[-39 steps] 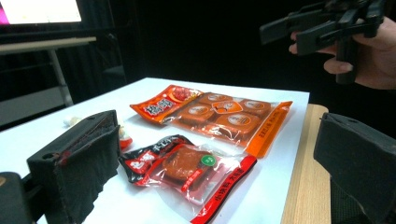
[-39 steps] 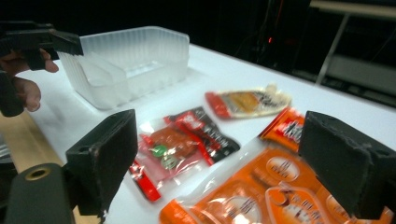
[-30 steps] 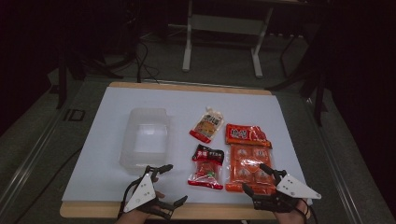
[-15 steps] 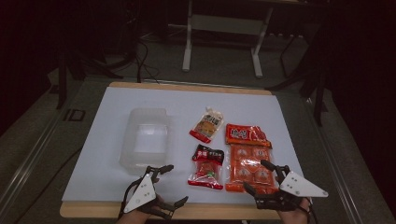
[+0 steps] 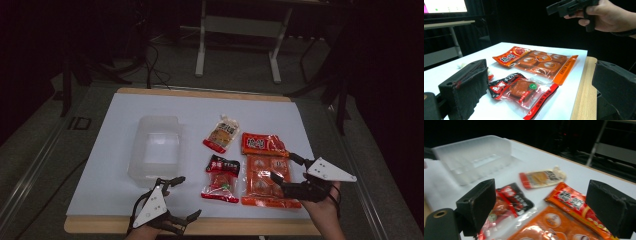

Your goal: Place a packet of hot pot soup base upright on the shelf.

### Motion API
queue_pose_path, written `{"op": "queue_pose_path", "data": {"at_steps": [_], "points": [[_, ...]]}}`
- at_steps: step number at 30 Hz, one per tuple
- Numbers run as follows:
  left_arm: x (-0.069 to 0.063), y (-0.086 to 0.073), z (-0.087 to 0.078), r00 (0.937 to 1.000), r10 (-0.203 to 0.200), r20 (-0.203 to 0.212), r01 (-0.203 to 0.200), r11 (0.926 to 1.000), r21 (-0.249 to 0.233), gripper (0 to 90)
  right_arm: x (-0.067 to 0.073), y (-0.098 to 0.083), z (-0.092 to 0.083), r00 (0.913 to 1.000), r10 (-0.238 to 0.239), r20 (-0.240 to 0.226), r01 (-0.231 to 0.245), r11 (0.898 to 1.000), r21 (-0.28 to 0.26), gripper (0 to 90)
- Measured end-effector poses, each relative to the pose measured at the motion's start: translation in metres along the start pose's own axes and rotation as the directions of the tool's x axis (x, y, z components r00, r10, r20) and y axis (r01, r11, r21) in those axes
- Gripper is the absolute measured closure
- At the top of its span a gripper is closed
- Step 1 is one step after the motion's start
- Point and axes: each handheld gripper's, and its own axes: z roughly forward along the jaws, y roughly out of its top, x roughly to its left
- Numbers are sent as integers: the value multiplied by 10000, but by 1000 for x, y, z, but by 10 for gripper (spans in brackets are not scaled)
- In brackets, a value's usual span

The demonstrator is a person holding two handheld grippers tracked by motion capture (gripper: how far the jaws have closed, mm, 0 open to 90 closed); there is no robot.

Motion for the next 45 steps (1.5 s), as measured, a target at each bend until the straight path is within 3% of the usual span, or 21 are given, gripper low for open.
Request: {"op": "queue_pose_path", "data": {"at_steps": [4,5,7,12,25,29,45], "points": [[0,-1,0,10000,-64,-24,64,10000,-28,10,-9,0,7,9996,-89,269,86,9999,95,97],[0,-1,0,10000,-31,-51,31,10000,-43,10,-17,0,13,9993,-99,354,91,9997,222,97],[0,-1,0,10000,-75,-10,75,10000,-38,10,-23,0,19,9997,-138,215,126,9983,561,106],[0,-1,0,10000,-55,27,55,10000,-3,10,-41,-1,35,9988,112,483,-151,9965,823,135],[0,-2,1,9999,34,134,-35,9999,118,10,-73,-2,57,9961,327,818,-431,9907,1289,181],[0,-3,1,9999,-55,131,55,10000,56,10,-81,-6,64,9957,100,919,-254,9855,1680,181],[0,-2,1,9998,-76,188,74,9999,90,10,-111,-33,90,9879,862,1290,-1144,9664,2302,180]]}}
